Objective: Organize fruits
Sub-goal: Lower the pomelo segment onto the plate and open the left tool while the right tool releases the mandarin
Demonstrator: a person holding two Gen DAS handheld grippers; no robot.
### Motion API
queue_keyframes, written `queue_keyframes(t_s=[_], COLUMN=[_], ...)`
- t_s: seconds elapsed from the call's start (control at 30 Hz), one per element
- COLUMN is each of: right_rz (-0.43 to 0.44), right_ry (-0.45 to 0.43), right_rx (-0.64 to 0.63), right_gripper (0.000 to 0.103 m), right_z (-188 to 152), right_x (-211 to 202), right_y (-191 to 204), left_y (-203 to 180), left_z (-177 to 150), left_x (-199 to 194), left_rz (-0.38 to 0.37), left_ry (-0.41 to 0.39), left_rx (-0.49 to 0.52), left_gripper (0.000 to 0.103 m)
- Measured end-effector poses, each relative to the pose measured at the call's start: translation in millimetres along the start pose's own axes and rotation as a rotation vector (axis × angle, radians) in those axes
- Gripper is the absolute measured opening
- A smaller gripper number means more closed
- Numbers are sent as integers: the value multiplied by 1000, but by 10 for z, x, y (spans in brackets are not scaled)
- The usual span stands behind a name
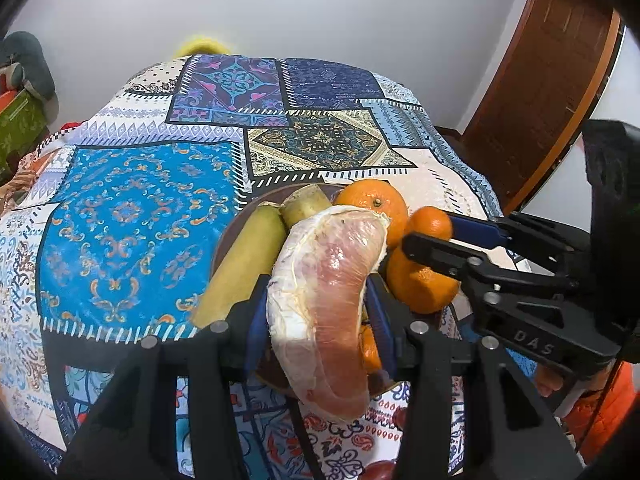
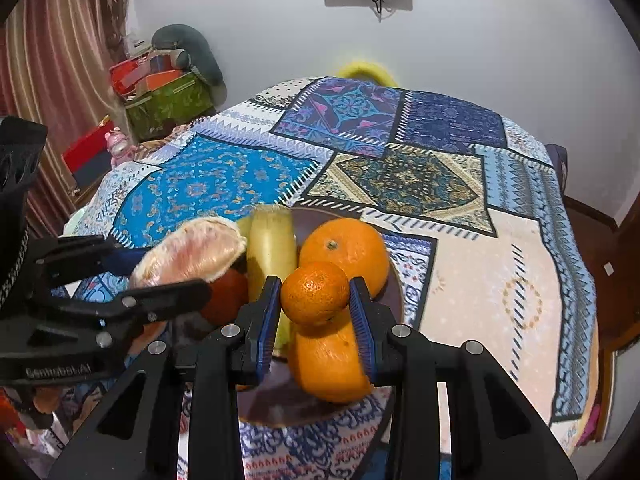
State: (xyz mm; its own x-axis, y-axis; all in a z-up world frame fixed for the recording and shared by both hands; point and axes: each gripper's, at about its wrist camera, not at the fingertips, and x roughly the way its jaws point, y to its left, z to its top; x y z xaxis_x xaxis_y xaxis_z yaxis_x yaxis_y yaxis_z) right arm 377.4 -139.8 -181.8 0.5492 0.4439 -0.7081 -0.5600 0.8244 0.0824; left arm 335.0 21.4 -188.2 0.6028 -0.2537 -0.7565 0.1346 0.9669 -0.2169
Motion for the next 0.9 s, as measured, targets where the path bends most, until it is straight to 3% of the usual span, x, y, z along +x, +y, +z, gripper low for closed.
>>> queue_keyframes(t_s=[0.23, 0.9], right_rz=[-3, 1], right_ry=[22, 41], right_rx=[-16, -3], right_gripper=[32, 36], right_z=[43, 23], right_x=[129, 159], right_y=[5, -11], left_y=[24, -52], left_z=[-2, -36], left_x=[106, 208], left_rz=[-14, 38], left_ry=[13, 30], left_rx=[-15, 42], left_gripper=[46, 47])
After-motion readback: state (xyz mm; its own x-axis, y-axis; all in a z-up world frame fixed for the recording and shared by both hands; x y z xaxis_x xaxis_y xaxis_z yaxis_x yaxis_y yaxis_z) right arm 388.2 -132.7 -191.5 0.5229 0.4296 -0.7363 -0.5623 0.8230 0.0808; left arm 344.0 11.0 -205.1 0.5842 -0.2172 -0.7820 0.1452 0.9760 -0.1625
